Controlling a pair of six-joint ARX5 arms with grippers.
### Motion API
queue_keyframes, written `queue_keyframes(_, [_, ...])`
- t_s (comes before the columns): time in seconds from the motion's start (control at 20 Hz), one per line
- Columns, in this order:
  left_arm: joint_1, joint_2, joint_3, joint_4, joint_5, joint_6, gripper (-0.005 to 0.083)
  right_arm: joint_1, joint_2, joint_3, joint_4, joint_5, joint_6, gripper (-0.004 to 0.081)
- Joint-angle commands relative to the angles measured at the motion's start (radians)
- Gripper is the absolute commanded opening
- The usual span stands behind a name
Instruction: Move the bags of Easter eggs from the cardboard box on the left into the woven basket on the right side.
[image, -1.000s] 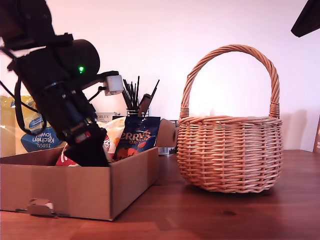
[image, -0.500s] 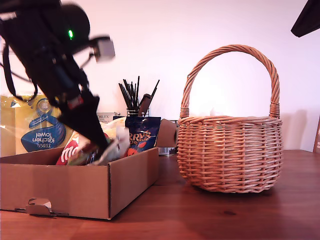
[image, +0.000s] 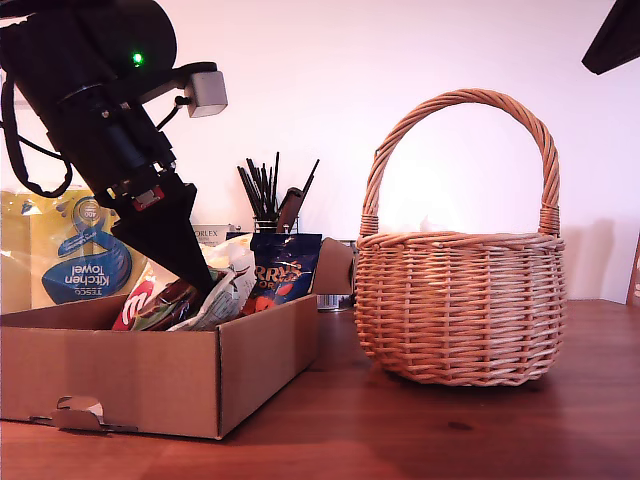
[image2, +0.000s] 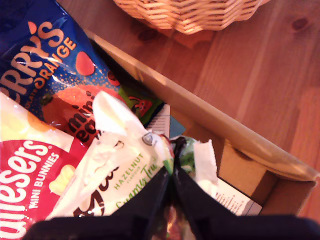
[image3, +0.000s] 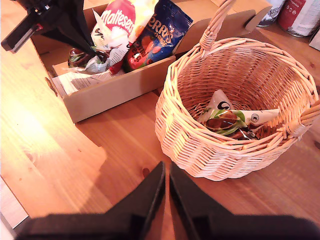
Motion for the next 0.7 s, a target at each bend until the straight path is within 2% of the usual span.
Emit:
queue_keyframes(0.0, [0.002, -0.008, 0.016, 0.004, 0.000, -0.006, -0.0021, -0.003, -0.002, -0.007, 0.004, -0.002, -0.007, -0.0013])
queue_keyframes(0.65, [0.001, -0.025, 0.094, -0.006, 0.012, -0.029, -0.0021, -0.003, -0.002, -0.007, 0.005, -0.002, -0.007, -0.0013])
